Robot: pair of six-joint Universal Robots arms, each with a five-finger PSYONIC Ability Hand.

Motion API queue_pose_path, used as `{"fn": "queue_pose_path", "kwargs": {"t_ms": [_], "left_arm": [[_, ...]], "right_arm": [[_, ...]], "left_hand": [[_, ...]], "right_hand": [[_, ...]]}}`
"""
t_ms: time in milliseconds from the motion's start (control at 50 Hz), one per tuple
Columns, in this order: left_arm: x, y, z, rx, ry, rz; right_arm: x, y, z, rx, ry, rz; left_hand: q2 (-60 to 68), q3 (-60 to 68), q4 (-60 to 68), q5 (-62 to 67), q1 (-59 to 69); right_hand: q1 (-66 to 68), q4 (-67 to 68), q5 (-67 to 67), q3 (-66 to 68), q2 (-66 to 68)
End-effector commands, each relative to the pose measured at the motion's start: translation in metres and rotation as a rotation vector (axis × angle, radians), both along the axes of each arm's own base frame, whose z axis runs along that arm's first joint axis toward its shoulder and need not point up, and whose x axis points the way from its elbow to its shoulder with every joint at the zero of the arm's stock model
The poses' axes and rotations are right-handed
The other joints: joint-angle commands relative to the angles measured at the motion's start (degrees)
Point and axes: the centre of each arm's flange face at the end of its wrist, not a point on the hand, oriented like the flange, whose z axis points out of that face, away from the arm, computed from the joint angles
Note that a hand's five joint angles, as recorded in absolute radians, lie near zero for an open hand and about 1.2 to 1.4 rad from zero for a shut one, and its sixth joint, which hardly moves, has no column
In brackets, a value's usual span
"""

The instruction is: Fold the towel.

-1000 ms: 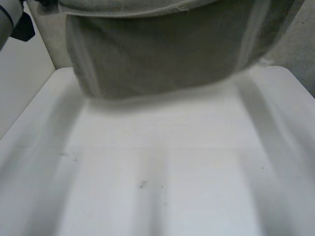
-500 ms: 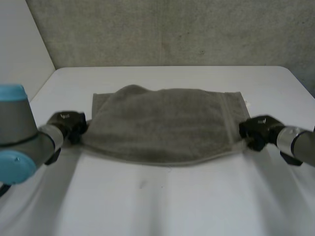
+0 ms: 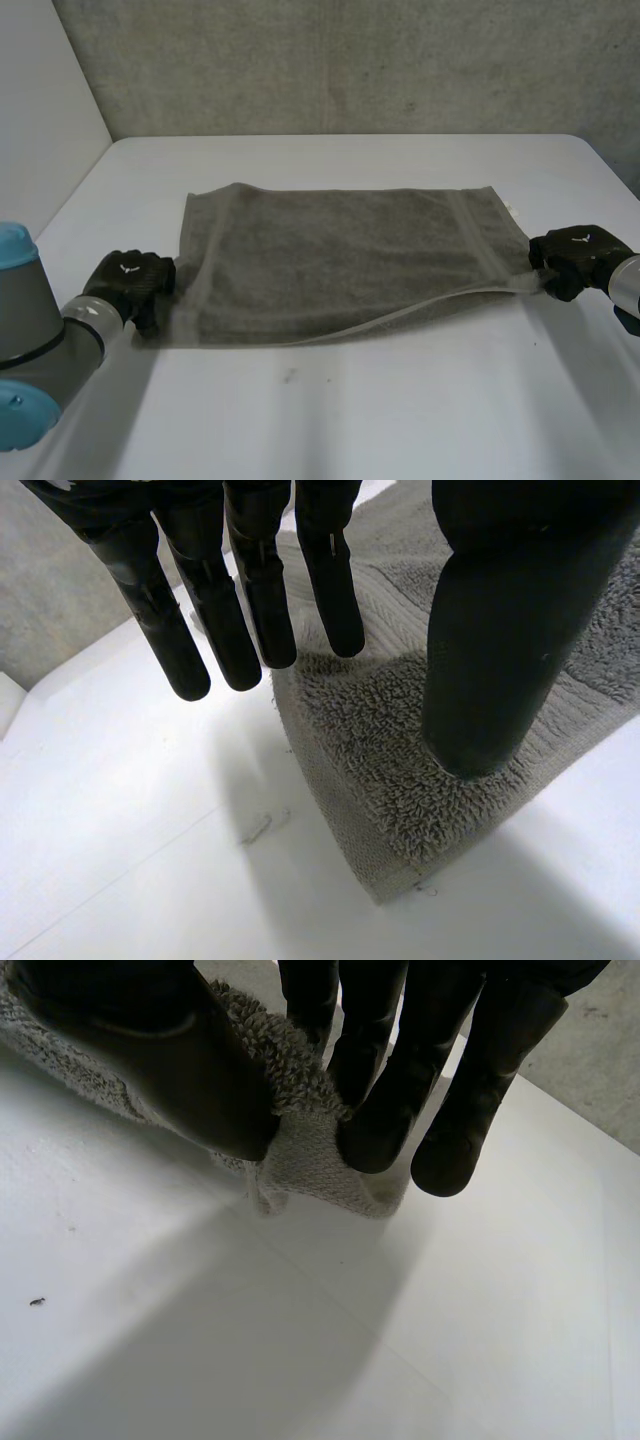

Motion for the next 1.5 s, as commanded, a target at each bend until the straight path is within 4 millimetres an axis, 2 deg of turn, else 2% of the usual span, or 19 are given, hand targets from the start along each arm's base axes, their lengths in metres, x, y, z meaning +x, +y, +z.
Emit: {"fn": "queue_pose_path", "kwargs": {"t_ms": [20, 180, 420, 520, 540, 580, 620, 720, 760, 880, 920, 940, 980, 1140, 1260, 1320, 1360, 1420, 1500], "left_arm": [[-0.002, 0.010, -0.006, 0.004, 0.008, -0.027], [-0.010, 0.016, -0.012, 0.018, 0.033, -0.100], [-0.013, 0.003, -0.025, -0.034, 0.038, -0.107], [-0.013, 0.000, -0.035, -0.012, 0.033, -0.106], [-0.013, 0.000, -0.035, -0.011, 0.033, -0.104], [-0.012, 0.000, -0.034, -0.011, 0.032, -0.101], [-0.010, 0.000, -0.031, -0.015, 0.034, -0.095], [-0.008, 0.004, -0.010, -0.068, 0.042, -0.092], [-0.007, 0.017, 0.000, -0.084, 0.044, -0.099], [-0.005, 0.040, 0.023, -0.114, 0.043, -0.111], [-0.001, 0.054, 0.038, -0.122, 0.009, -0.116], [-0.001, 0.054, 0.038, -0.122, 0.009, -0.116], [0.003, 0.069, 0.048, -0.111, -0.050, -0.134], [0.010, 0.100, 0.065, -0.060, -0.189, -0.194], [0.008, 0.093, 0.073, -0.096, -0.189, -0.198], [0.004, 0.084, 0.066, -0.077, -0.175, -0.226], [-0.004, 0.069, 0.052, -0.033, -0.163, -0.268], [-0.008, 0.059, 0.049, -0.027, -0.161, -0.277], [-0.018, 0.027, 0.034, 0.009, -0.161, -0.292]], "right_arm": [[0.001, 0.003, 0.000, 0.005, 0.000, 0.004], [0.004, 0.006, -0.004, 0.019, -0.001, 0.011], [0.004, 0.006, -0.006, 0.025, 0.000, 0.014], [0.004, 0.007, -0.007, 0.025, 0.003, 0.014], [0.004, 0.007, -0.007, 0.025, 0.003, 0.014], [0.004, 0.007, -0.005, 0.021, 0.007, 0.014], [0.003, 0.007, -0.003, 0.013, 0.013, 0.013], [0.002, 0.010, 0.007, 0.006, 0.023, 0.004], [0.002, 0.022, 0.020, 0.021, 0.047, 0.021], [-0.001, 0.046, 0.034, 0.090, 0.134, 0.074], [-0.014, 0.059, 0.043, 0.135, 0.195, 0.073], [-0.014, 0.059, 0.043, 0.135, 0.195, 0.073], [-0.026, 0.072, 0.060, 0.134, 0.251, 0.073], [-0.048, 0.081, 0.092, 0.056, 0.313, 0.032], [-0.047, 0.077, 0.093, 0.039, 0.304, 0.048], [-0.047, 0.064, 0.079, 0.063, 0.270, 0.071], [-0.046, 0.049, 0.066, 0.072, 0.258, 0.081], [-0.043, 0.043, 0.061, 0.072, 0.240, 0.084], [-0.036, 0.014, 0.046, 0.061, 0.163, 0.049]], "left_hand": [[7.43, 7.42, 7.41, 7.61, 7.22], [12.47, 12.47, 12.46, 12.66, 12.26], [16.00, 15.99, 15.99, 16.18, 15.79], [27.61, 27.60, 27.60, 27.79, 27.40], [37.11, 37.10, 37.09, 37.29, 36.90], [43.01, 43.00, 42.99, 43.19, 42.80], [43.07, 43.06, 43.05, 43.25, 42.86], [43.07, 43.06, 43.05, 43.25, 42.86], [43.07, 43.06, 43.05, 43.25, 42.86], [43.07, 43.06, 43.05, 43.25, 42.86], [43.07, 43.06, 43.05, 43.25, 42.86], [43.07, 43.06, 43.05, 43.25, 42.86], [43.07, 43.06, 43.05, 43.25, 42.86], [43.07, 43.06, 43.05, 43.25, 42.86], [43.07, 43.06, 43.05, 43.25, 42.86], [43.07, 43.06, 43.05, 43.25, 42.86], [43.07, 43.06, 43.05, 43.25, 42.86], [43.07, 43.06, 43.05, 43.25, 42.86], [43.07, 43.06, 43.05, 43.25, 42.86]], "right_hand": [[3.89, 3.03, 3.15, 3.05, 3.57], [3.89, 3.03, 3.15, 3.05, 3.57], [3.89, 3.03, 3.15, 3.05, 3.57], [3.89, 3.03, 3.15, 3.05, 3.57], [3.89, 3.03, 3.15, 3.05, 3.57], [3.89, 3.03, 3.15, 3.05, 3.57], [3.89, 3.03, 3.15, 3.05, 3.57], [3.89, 3.03, 3.15, 3.05, 3.57], [3.89, 3.03, 3.15, 3.05, 3.57], [3.89, 3.03, 3.15, 3.05, 3.57], [3.89, 3.03, 3.15, 3.05, 3.57], [3.89, 3.03, 3.15, 3.05, 3.57], [3.89, 3.03, 3.15, 3.05, 3.57], [3.89, 3.03, 3.15, 3.05, 3.57], [3.89, 3.03, 3.15, 3.05, 3.57], [3.89, 3.03, 3.15, 3.05, 3.57], [3.89, 3.03, 3.15, 3.05, 3.57], [3.89, 3.03, 3.15, 3.05, 3.57], [3.89, 3.03, 3.15, 3.05, 3.57]]}}
